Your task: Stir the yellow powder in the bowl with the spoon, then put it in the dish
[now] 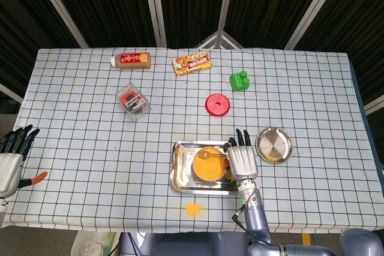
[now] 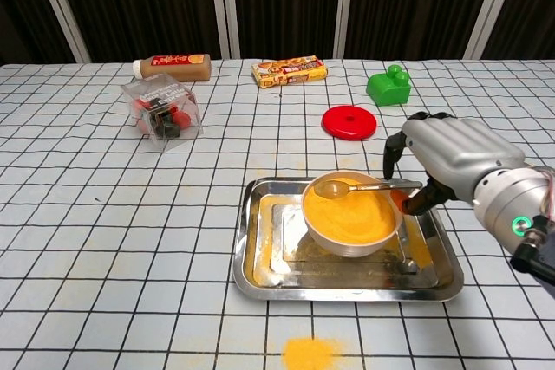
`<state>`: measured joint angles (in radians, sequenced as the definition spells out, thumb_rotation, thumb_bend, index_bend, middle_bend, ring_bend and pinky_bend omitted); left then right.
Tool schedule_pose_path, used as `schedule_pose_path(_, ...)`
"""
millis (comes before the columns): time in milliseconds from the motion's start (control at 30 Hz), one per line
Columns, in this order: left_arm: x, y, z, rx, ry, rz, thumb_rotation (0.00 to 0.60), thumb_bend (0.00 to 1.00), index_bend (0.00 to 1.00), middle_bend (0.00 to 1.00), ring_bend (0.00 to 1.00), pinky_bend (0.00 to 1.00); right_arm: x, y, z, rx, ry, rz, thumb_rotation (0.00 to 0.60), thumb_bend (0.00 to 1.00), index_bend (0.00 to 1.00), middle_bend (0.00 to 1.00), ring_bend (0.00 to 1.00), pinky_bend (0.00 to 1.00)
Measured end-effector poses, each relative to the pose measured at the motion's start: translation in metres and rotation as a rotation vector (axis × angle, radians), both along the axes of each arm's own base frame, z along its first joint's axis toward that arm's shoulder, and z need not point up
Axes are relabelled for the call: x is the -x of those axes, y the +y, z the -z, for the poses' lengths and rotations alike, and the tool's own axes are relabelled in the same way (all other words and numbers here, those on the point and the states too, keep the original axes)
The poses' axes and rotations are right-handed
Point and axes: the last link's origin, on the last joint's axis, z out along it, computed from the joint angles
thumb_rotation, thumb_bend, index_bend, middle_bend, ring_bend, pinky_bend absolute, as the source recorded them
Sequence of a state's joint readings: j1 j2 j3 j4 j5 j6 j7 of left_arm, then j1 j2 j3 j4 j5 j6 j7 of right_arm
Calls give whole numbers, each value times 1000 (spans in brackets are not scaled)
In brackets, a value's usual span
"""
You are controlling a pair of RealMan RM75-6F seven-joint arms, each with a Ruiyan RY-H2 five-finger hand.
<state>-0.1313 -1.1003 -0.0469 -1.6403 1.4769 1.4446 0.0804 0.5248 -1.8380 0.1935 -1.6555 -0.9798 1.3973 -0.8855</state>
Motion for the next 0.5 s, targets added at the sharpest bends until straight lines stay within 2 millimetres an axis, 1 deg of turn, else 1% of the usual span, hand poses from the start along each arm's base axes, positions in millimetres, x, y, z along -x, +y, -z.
schedule_pose_path(500, 1, 0, 0, -1, -1, -8, 600, 0, 0, 0, 0, 0, -4, 0, 9, -4, -24, -6, 600, 479, 472, 327, 0, 0)
